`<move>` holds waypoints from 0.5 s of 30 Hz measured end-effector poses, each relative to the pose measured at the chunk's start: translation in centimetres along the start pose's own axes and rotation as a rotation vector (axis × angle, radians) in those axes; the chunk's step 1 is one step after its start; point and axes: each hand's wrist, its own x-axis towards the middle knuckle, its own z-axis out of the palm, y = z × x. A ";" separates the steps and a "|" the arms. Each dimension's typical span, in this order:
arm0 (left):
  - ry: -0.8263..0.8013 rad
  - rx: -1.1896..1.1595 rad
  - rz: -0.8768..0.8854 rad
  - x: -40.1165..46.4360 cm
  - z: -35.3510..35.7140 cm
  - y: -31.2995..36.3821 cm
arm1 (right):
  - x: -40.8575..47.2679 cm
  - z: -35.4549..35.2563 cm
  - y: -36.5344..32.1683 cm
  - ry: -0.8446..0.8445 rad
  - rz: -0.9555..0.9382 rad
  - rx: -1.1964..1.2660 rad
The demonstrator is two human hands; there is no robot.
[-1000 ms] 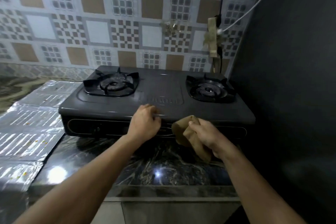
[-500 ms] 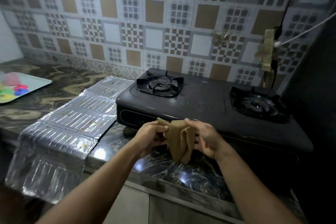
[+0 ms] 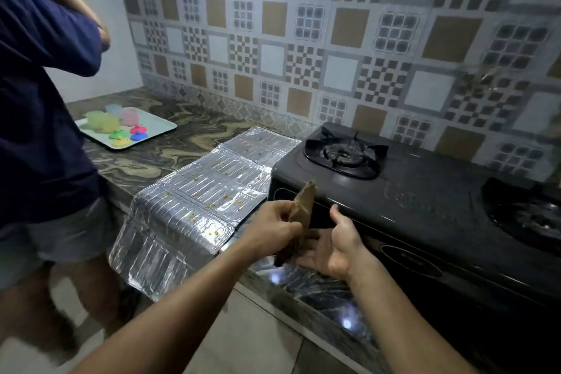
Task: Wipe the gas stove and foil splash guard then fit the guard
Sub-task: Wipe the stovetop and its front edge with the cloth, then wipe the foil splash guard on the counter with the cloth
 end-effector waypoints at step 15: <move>0.824 -0.223 -0.683 -2.3 -19.5 -23.1 | 12.1 10.0 0.5 0.103 -0.176 -0.120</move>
